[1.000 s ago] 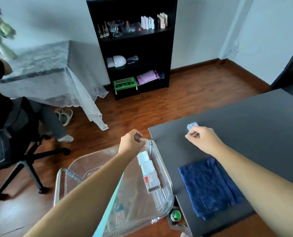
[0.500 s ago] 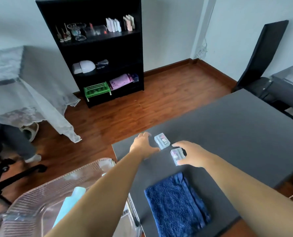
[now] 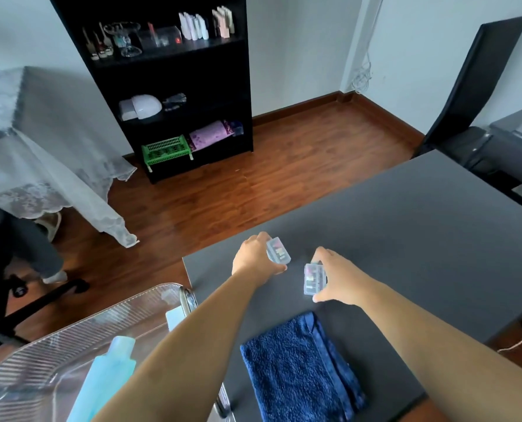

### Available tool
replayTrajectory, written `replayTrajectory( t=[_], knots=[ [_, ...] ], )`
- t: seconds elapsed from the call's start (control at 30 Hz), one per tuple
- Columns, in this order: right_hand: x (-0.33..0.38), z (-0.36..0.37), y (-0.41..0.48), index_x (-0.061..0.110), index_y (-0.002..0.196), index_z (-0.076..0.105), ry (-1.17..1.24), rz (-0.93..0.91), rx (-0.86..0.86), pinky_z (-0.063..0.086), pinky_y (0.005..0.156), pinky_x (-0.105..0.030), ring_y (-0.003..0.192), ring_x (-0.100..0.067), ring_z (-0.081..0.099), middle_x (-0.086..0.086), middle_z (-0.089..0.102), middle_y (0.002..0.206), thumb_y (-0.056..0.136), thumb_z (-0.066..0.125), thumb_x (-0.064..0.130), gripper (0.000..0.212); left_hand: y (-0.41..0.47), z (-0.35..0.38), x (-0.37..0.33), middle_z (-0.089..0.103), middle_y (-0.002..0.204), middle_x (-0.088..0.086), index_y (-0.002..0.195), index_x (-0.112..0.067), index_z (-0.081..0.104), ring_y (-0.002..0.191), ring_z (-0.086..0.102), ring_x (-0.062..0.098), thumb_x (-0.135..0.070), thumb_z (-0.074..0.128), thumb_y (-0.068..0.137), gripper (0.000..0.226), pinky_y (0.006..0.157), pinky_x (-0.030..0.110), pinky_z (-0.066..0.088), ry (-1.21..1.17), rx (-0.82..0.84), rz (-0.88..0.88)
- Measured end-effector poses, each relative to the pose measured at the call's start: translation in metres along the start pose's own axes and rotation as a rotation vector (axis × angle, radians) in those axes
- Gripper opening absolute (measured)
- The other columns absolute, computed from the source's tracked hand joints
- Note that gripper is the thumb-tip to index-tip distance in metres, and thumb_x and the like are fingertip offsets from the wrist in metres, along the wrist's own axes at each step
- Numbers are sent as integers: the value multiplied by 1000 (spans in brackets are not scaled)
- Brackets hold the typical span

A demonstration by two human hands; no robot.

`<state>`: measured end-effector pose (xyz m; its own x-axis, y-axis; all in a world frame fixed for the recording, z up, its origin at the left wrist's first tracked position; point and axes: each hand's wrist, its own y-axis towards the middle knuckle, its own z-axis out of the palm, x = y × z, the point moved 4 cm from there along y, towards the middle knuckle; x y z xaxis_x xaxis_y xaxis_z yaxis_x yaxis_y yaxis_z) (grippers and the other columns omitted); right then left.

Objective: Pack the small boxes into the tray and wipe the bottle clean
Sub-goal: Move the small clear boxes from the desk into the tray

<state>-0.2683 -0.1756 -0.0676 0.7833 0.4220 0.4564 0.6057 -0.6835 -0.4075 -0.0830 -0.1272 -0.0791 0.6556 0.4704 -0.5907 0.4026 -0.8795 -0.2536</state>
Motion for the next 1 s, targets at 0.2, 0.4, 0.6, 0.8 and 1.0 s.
replayTrajectory(
  t=[0.2, 0.4, 0.6, 0.8, 1.0],
  knots=[
    [-3, -9, -2, 15, 92, 53, 267, 114, -85, 36, 58, -28, 71, -18, 51, -6, 61, 94, 70, 77, 16, 33, -28, -29, 17, 60, 97, 1, 105, -24, 44, 81, 60, 16, -14, 85, 63, 60, 62, 26, 51, -397, 86, -55],
    [40, -21, -12, 20, 81, 56, 374, 46, -202, 36, 59, -25, 68, -11, 50, 2, 60, 85, 75, 76, 20, 21, -67, -68, 36, 63, 105, 10, 107, -23, 45, 89, 63, 23, -7, 86, 62, 63, 69, 27, 51, -636, 46, -43],
    [150, -14, -26, 25, 82, 60, 391, -156, -195, 43, 63, -28, 74, -12, 58, 8, 65, 87, 76, 76, 26, 17, -116, -133, 81, 64, 99, 11, 107, -24, 44, 85, 63, 21, -6, 85, 68, 59, 64, 27, 53, -671, -50, -53],
    [246, 38, -46, 24, 93, 61, 272, -303, -75, 48, 71, -30, 85, -16, 62, 7, 65, 97, 80, 72, 30, 18, -174, -169, 159, 62, 100, 11, 110, -22, 42, 82, 64, 19, -10, 82, 73, 55, 55, 19, 52, -642, -116, -133],
    [286, 116, -61, 21, 104, 61, 43, -358, 67, 35, 46, -18, 50, 4, 52, 6, 59, 89, 83, 70, 28, 24, -215, -145, 239, 59, 97, 15, 101, -20, 44, 77, 60, 22, -2, 75, 78, 42, 68, 39, 55, -606, -140, -279]
  ],
)
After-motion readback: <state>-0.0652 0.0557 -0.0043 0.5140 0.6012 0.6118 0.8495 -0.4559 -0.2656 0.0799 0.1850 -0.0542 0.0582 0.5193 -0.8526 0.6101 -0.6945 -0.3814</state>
